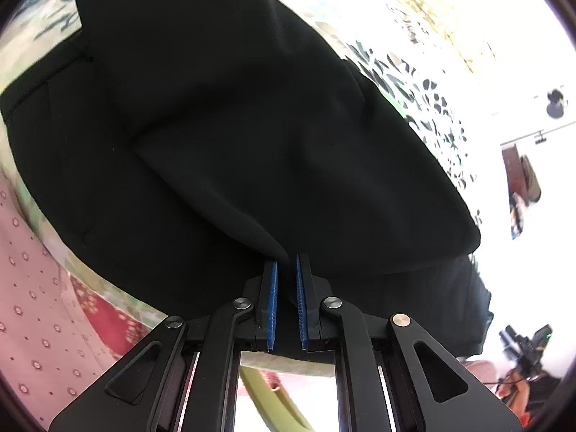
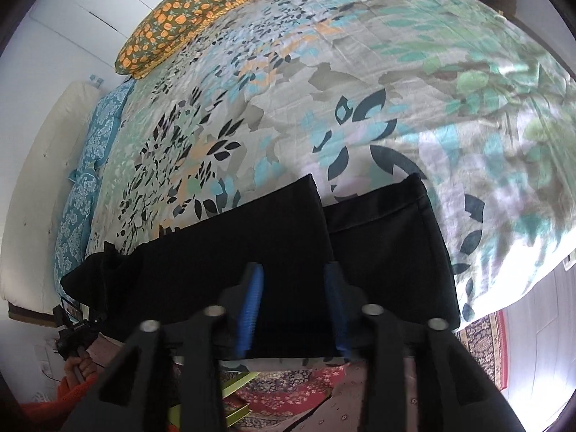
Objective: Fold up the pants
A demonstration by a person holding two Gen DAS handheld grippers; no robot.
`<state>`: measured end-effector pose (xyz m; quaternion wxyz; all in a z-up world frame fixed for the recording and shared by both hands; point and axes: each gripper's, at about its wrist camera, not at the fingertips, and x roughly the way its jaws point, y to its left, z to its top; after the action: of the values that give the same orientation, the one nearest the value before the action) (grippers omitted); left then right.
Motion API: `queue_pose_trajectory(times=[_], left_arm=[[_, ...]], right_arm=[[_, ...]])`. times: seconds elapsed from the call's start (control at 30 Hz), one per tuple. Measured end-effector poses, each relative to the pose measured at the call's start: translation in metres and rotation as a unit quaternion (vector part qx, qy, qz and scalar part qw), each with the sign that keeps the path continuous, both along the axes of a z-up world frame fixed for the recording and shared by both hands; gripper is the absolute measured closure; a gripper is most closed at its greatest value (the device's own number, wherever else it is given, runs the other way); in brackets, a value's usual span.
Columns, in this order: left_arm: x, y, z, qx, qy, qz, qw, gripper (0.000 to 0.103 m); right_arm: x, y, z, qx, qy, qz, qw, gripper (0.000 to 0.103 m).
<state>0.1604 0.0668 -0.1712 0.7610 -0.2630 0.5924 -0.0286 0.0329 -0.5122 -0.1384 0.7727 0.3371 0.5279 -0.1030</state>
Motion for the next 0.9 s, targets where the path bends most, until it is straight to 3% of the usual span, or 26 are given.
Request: queue_pose_trajectory(times=[0.2, 0.3, 0.37, 0.4, 0.5, 0.67, 0.83, 0.9], left_arm=[[0.001, -0.006, 0.000, 0.011, -0.004, -0.010, 0.9999, 0.095], [0.003, -0.006, -0.001, 0.006, -0.003, -0.007, 0.9999, 0.095], [0.000, -0.003, -0.002, 0.002, -0.002, -0.005, 1.0000, 0.095], [-0.001, -0.002, -0.002, 0.001, -0.001, -0.005, 1.0000, 0.095], [-0.002, -0.002, -0.003, 0.004, 0.001, -0.007, 1.0000, 0.095], [-0.007, -0.026, 0.004, -0.009, 0.006, -0.058, 0.9983, 0.095], [-0.009, -0.066, -0.001, -0.016, 0.021, -0.131, 0.9910, 0.095], [-0.009, -0.077, -0.006, -0.014, 0.032, -0.153, 0.9877, 0.095]], right_arm=[[0.018, -0.014, -0.040, 0.022, 0.086, -0.015, 0.996, 0.039], [0.031, -0.012, -0.061, 0.049, 0.111, 0.008, 0.993, 0.040], [0.041, -0.004, -0.060, 0.038, 0.111, 0.045, 0.992, 0.056], [0.044, 0.000, -0.058, 0.021, 0.115, 0.062, 0.991, 0.080], [0.047, 0.008, -0.041, -0.007, 0.106, 0.092, 0.990, 0.087], [0.035, 0.006, -0.012, -0.082, 0.125, 0.108, 0.983, 0.088], [0.018, -0.017, -0.020, -0.123, 0.186, 0.081, 0.971, 0.087], [0.013, -0.026, -0.027, -0.111, 0.198, 0.067, 0.972, 0.087]])
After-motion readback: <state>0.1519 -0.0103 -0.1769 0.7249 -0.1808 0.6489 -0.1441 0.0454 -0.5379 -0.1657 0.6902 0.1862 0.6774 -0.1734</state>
